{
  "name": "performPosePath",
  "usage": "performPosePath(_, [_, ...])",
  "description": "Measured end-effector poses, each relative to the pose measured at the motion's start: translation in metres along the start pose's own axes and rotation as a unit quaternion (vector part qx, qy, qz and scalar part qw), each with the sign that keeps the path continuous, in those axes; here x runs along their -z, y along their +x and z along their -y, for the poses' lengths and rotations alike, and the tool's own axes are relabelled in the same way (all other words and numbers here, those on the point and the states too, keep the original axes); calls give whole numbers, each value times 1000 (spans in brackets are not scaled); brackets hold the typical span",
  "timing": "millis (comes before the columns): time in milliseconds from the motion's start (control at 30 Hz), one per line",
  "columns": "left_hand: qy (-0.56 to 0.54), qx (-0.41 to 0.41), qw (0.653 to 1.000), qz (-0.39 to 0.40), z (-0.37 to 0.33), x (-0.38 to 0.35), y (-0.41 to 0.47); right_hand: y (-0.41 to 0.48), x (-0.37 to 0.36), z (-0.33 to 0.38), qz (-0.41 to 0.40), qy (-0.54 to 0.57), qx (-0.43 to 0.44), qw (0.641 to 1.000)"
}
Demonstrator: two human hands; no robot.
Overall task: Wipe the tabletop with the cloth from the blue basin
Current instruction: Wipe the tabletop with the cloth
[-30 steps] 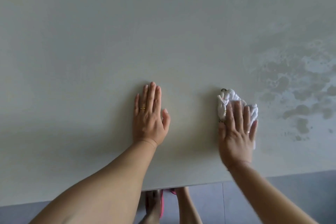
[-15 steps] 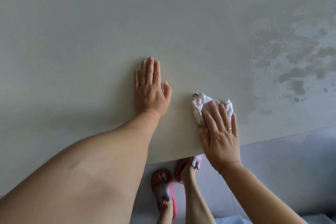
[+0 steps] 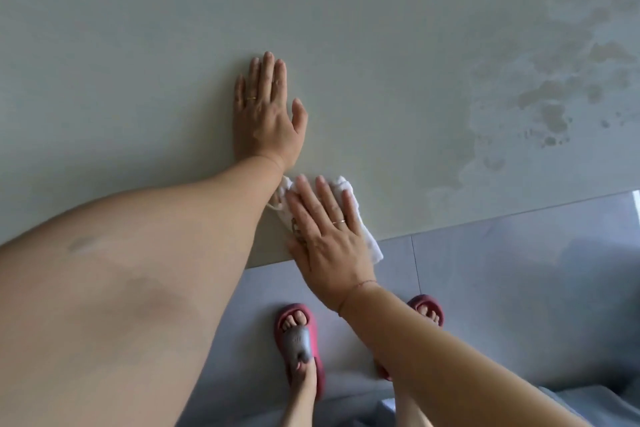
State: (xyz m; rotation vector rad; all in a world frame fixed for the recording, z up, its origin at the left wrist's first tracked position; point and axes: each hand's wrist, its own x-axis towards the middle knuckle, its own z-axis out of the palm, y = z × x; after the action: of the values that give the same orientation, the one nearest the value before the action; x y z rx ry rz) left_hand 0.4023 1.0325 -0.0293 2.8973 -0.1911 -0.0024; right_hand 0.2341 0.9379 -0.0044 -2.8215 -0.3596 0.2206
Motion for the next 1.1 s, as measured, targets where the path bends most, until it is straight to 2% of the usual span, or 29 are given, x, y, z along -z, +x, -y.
performPosePath(67, [4,-1,1000,-1,0,0,-1,-7,9,-41,27,-52,54,997])
performPosePath(100, [6,-1,1000,-1,0,0,-1,-10,15,-66,25,-67,43,996])
performPosePath(233, [18,8,1000,8,-3,-1,0,-26,49,-159,18,-74,-142,987])
performPosePath(300, [25,11,999,16,0,-1,-1,-21,50,-166,8,-64,-247,967])
performPosePath(367, [31,10,999,22,-2,-1,-1,-13,42,-144,-15,-52,-332,942])
performPosePath(400, [32,10,999,27,-2,0,0,-12,36,-125,-22,-45,-329,943])
performPosePath(433, [32,14,999,30,-3,1,1,-13,31,-106,-20,-35,-283,958])
performPosePath(500, [34,24,999,29,-8,4,3,-25,28,-88,23,-29,-113,993])
performPosePath(567, [31,28,999,12,-24,6,4,-30,36,-115,56,-62,38,996])
performPosePath(600, [25,23,999,5,-36,6,6,-30,42,-137,66,-79,79,992])
performPosePath(667, [9,2,1000,8,-64,1,10,-30,54,-183,62,-95,59,992])
performPosePath(767, [-6,-1,1000,14,-105,-16,19,-29,74,-234,43,-79,-107,990])
performPosePath(833, [-3,30,999,9,-123,-27,22,-25,73,-242,22,-65,-205,976])
performPosePath(933, [7,57,998,-12,-129,-35,21,-13,56,-207,-27,-42,-322,945])
performPosePath(967, [7,56,998,-15,-129,-35,21,-12,49,-188,-30,-40,-310,949])
performPosePath(1000, [7,55,998,-14,-128,-34,21,-14,45,-170,-18,-35,-263,964])
performPosePath(1100, [9,56,998,-7,-130,-30,20,-27,47,-159,35,-48,-33,998])
